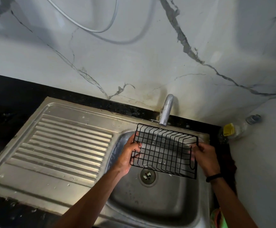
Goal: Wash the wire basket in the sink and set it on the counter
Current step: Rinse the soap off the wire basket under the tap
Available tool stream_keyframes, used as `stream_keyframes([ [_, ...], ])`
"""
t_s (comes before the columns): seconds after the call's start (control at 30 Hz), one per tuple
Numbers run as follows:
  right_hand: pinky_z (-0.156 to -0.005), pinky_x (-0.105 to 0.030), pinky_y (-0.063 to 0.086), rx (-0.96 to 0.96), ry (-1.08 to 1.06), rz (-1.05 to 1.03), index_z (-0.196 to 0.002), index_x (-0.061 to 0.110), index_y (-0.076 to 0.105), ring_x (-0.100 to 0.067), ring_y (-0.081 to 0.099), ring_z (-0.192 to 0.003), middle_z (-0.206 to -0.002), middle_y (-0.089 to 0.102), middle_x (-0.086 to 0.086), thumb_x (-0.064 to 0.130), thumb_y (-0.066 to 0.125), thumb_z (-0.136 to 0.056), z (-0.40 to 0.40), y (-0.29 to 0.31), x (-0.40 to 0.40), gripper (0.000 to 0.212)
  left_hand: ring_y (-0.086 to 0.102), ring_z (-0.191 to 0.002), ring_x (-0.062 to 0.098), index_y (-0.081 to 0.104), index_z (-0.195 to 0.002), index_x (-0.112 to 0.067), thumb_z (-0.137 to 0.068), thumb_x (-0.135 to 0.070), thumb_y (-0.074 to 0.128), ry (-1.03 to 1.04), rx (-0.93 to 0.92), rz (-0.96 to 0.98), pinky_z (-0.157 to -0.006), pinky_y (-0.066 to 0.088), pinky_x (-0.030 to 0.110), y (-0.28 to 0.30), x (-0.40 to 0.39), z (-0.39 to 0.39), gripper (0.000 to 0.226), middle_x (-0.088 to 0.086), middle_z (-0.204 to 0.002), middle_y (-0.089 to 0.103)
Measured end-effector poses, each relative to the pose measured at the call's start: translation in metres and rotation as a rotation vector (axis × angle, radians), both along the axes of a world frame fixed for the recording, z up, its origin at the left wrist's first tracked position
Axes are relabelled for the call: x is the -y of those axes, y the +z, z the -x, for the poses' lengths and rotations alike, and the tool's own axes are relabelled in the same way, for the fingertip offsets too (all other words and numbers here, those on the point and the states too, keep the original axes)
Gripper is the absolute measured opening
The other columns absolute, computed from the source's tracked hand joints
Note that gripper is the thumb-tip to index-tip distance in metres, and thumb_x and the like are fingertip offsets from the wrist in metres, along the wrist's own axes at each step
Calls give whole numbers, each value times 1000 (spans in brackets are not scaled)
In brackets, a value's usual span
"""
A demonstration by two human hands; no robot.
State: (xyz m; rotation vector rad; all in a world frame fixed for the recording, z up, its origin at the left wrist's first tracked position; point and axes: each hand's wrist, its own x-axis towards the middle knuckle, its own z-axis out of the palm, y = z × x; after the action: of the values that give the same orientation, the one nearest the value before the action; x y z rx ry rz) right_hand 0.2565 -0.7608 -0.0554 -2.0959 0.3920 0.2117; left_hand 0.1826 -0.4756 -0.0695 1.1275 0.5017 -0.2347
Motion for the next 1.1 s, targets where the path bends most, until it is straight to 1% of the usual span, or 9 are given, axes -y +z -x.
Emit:
stream_keyframes([
  [0.1,-65,-61,59,68,42,26,-79,15,70,-43,72,-74,-71,73,-12,19,56,-97,-10,-17,-8,24,56,-109,18,62,-124,-38,-69,-38,70,38,-46,-82,-82,48,33,4,-11,-4,56,1,-126,62],
  [0.2,-66,-57,61,114,83,-18,-82,27,71,-37,74,-73,-70,73,-6,34,52,-91,-23,-26,-23,21,57,-121,25,55,-135,-30,-60,-60,75,23,-105,-128,-86,49,38,6,-25,-5,84,9,-141,58],
  [0.33,-68,-38,55,143,155,-8,-72,24,68,-22,70,-71,-70,71,0,29,55,-99,-34,-7,-57,30,65,-121,34,52,-138,-30,-68,-81,69,10,-112,-109,-72,54,25,4,-45,2,89,19,-134,64],
  [0.43,-69,-33,49,145,184,11,-78,17,71,-21,66,-73,-73,71,-3,26,59,-99,-46,-2,-79,26,62,-106,36,57,-135,-22,-65,-97,57,-20,-129,-50,-80,50,38,3,-58,10,103,21,-123,66],
  [0.63,-68,-30,46,143,308,-2,-86,18,72,-16,63,-76,-81,71,-3,25,61,-100,-57,-8,-103,19,59,-127,43,56,-137,-16,-67,-94,55,-112,-381,26,-103,43,61,0,-84,22,105,24,-134,66],
  [0.73,-77,-31,53,155,439,2,-105,15,77,-17,67,-89,-98,73,-4,23,62,-100,-56,-4,-111,18,55,-125,32,47,-142,-20,-82,-81,57,-211,-420,-152,-114,34,65,6,-79,25,87,13,-139,58],
  [0.83,-71,-21,52,155,502,-5,-109,9,76,-15,70,-91,-102,75,-4,27,64,-99,-56,3,-117,24,49,-133,28,44,-151,-32,-73,-91,55,-382,-322,-431,-118,32,56,11,-67,22,99,0,-140,50],
  [0.97,-58,-6,45,149,520,-65,-88,15,72,7,64,-68,-79,68,7,19,66,-99,-58,16,-117,13,53,-132,25,46,-145,-31,-63,-96,62,-542,-220,-769,-116,38,53,-4,-66,14,107,2,-152,51],
  [1.1,-61,-10,52,144,574,-103,-100,6,73,-14,69,-79,-87,73,-2,28,68,-97,-60,26,-121,23,60,-112,20,39,-145,-26,-64,-98,56,-504,-141,-927,-104,47,39,19,-61,17,110,-3,-132,57],
])
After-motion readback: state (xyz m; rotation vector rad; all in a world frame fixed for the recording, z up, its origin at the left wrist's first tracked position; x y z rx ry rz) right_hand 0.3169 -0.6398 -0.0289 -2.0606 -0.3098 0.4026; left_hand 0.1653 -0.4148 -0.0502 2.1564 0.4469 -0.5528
